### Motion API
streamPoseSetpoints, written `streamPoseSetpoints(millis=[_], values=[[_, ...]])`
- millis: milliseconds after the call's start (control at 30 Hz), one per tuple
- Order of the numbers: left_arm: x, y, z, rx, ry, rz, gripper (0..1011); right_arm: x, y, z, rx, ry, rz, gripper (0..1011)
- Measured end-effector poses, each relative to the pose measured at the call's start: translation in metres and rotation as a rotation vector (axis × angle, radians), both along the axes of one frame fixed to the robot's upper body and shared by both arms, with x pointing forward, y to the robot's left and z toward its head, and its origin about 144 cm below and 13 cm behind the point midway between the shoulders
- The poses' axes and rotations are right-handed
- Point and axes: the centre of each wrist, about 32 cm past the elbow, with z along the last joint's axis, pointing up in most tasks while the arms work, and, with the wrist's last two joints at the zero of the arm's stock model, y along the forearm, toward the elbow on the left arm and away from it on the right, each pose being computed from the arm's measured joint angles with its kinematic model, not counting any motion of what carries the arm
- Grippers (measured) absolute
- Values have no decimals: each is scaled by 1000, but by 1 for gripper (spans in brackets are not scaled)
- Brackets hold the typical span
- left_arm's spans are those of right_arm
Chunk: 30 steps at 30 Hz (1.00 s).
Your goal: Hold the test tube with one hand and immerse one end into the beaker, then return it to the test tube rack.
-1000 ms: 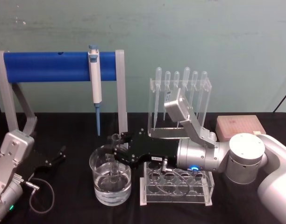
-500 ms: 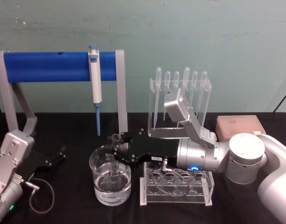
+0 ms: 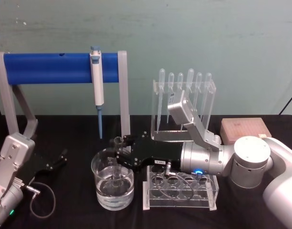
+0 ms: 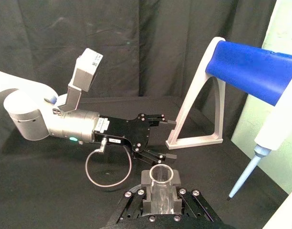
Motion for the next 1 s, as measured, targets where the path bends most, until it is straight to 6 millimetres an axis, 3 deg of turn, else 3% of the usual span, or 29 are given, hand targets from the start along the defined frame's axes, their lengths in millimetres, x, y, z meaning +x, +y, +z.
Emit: streamPoseSetpoints(millis=[1000], values=[[0,0,0,0,0,0,1000,1,1,0,4,-2,14,227]])
